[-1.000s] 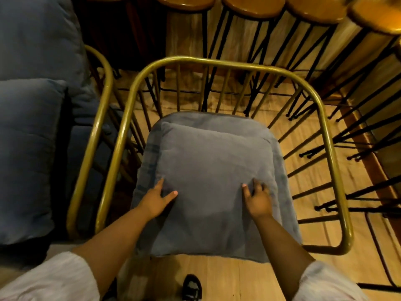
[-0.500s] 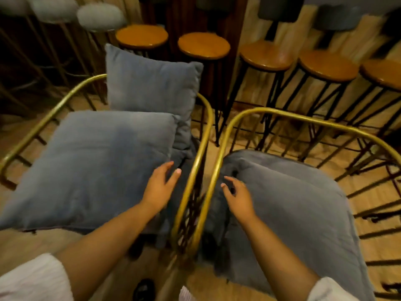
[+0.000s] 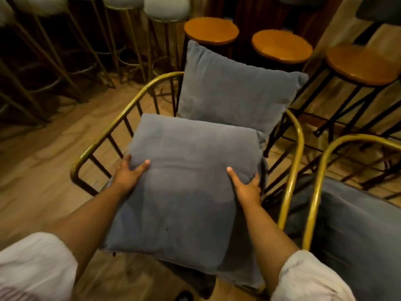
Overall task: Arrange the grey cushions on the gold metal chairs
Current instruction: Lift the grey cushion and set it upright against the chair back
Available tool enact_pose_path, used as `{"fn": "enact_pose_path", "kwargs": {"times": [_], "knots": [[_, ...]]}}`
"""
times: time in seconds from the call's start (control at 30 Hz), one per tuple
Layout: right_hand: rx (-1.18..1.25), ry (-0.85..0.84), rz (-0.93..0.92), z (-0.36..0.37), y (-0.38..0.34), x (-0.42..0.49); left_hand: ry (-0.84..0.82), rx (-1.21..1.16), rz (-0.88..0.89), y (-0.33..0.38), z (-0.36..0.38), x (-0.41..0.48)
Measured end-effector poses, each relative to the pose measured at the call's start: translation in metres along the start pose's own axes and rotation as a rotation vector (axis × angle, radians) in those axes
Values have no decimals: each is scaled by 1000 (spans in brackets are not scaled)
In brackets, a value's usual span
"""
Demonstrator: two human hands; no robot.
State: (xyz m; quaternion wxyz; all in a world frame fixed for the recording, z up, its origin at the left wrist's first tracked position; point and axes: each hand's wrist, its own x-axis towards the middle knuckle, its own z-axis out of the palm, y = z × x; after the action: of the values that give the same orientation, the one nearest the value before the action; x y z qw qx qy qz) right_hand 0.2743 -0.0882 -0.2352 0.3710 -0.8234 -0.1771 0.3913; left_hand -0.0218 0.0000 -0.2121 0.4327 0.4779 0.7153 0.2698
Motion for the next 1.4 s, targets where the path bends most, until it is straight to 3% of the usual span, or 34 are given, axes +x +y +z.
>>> {"fn": "enact_pose_path", "kwargs": {"times": [0.33,0.4,0.5,0.7,0.9,1.1,1.2,1.4], "knots": [[193,-112,27,-6,12,22,-146,-79,-298,-17,-22,39],[225,-124,45,-9,10,21,-165,-85,-283,-14,-24,34],[292,-128,15,-20,-2,10,-67,-88,-237,4,-25,18],[410,-95,-157,-67,-33,-37,-46,-110,-93,55,-46,-35],[478,-29,-206,-167,-33,-67,-85,-152,80,110,-22,-110],[531,70,-230,-314,16,-83,-209,-298,242,146,71,-208],[540,135,-216,-386,51,-85,-229,-247,276,163,123,-261],[571,233,-204,-502,114,-85,-435,-175,223,190,225,-339]]}}
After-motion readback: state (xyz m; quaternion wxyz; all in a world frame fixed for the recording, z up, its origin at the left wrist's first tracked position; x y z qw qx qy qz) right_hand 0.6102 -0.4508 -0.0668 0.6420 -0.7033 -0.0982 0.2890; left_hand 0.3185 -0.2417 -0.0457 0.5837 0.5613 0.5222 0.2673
